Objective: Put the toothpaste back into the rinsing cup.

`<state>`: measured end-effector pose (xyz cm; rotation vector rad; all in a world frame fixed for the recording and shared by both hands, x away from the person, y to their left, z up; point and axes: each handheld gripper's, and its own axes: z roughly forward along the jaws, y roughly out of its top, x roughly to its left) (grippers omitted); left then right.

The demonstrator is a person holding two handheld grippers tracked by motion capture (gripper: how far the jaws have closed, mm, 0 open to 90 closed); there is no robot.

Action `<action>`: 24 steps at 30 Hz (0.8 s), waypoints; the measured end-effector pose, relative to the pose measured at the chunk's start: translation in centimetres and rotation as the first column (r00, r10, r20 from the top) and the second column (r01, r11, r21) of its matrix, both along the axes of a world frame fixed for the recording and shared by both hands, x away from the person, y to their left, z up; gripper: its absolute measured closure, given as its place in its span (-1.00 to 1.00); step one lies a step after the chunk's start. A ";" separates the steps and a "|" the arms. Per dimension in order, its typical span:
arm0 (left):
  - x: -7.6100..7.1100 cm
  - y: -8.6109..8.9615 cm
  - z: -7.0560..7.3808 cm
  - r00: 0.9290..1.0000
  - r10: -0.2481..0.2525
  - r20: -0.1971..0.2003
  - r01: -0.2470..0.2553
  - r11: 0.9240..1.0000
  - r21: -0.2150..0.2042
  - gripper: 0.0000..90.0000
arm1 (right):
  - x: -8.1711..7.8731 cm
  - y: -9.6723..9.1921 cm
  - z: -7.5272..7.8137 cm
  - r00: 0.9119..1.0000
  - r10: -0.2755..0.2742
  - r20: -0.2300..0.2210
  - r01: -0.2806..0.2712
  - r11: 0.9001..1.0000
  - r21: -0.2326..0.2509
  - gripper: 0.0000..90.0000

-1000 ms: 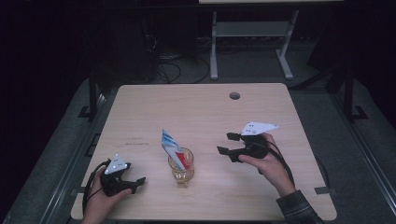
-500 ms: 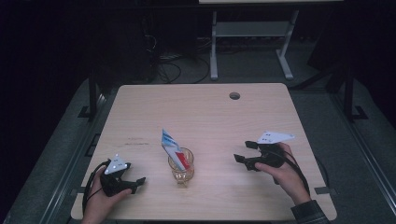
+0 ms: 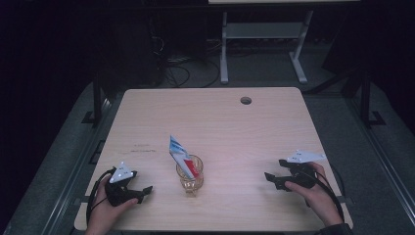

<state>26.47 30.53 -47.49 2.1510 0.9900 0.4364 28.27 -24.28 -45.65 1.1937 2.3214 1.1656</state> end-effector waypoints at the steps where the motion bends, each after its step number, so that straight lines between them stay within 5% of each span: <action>1: 0.0 0.0 0.0 1.000 0.000 0.000 0.000 1.000 0.000 -0.69 | 0.0 0.0 0.0 1.000 0.000 0.000 0.000 1.000 0.000 -0.53; 9: 0.0 0.0 0.0 1.000 -0.002 0.000 0.002 1.000 0.004 -0.69 | -1.0 -1.4 -1.5 0.998 -0.047 -0.030 0.045 0.997 -0.065 -0.53; 24: 0.0 0.1 0.0 1.000 0.011 0.000 -0.011 1.000 0.006 -0.69 | -1.1 -1.7 -2.1 0.998 -0.053 -0.038 0.049 0.994 -0.102 -0.57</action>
